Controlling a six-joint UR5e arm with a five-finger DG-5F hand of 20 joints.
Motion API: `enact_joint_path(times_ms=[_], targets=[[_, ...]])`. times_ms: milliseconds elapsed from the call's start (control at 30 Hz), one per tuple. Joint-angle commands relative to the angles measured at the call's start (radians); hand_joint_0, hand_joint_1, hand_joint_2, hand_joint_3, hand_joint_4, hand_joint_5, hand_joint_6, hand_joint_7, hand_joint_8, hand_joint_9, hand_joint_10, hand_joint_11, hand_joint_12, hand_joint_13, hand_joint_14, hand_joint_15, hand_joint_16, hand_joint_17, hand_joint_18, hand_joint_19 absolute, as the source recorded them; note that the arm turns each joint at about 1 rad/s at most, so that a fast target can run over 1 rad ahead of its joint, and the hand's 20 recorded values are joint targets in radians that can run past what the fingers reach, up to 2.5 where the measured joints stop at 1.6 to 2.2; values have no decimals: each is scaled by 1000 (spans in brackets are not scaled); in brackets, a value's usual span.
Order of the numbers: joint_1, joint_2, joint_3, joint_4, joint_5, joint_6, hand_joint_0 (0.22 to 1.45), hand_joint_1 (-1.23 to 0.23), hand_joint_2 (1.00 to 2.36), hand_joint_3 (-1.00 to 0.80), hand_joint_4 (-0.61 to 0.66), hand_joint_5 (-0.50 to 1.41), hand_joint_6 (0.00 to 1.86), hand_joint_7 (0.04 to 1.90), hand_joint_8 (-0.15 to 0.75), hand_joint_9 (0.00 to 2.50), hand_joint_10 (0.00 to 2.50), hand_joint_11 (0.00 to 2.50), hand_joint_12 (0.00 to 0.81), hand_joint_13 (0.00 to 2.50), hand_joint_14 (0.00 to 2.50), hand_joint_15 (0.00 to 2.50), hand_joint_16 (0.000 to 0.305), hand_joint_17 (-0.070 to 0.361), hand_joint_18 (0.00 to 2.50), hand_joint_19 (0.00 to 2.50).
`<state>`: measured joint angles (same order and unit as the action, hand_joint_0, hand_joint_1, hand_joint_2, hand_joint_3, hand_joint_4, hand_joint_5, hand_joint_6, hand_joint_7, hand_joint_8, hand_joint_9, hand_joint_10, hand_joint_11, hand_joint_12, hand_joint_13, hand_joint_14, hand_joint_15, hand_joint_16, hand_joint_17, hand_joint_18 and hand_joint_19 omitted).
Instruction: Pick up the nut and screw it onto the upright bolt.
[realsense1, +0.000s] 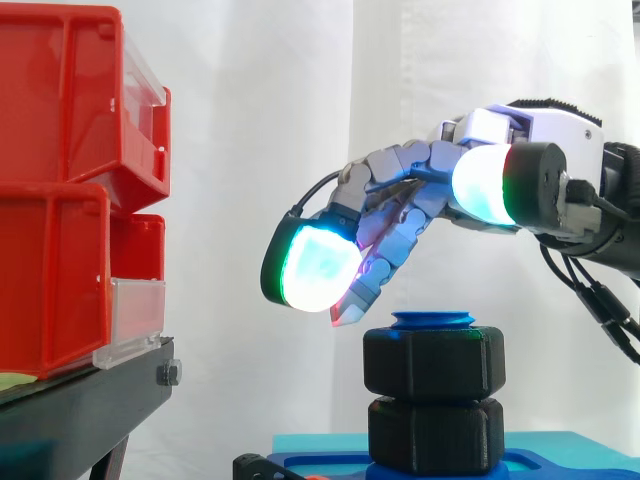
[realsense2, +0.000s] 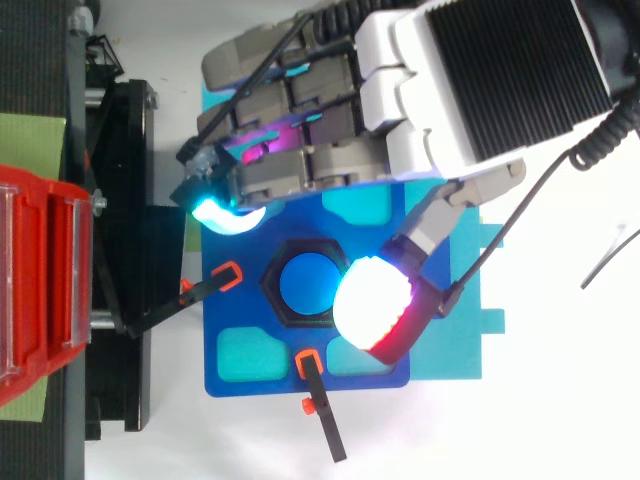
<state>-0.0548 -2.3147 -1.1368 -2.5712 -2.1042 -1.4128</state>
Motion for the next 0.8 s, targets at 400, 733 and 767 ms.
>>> enact_joint_path(times_ms=[400, 733, 767], targets=[[35, 0, -81, 88, 41, 6, 517, -60, 1000, -500, 254, -59, 504, 857, 242, 950, 0, 0, 259, 614, 0, 0, 33, 74, 375, 149], [38, 0, -81, 82, 42, 1, 521, -70, 1000, -500, 255, -38, 505, 1002, 250, 958, 0, 0, 260, 620, 0, 0, 32, 73, 378, 152], [38, 0, -81, 80, 42, 1, 522, -72, 1000, -500, 249, -35, 505, 1031, 250, 966, 0, 0, 260, 624, 0, 0, 32, 73, 378, 153]])
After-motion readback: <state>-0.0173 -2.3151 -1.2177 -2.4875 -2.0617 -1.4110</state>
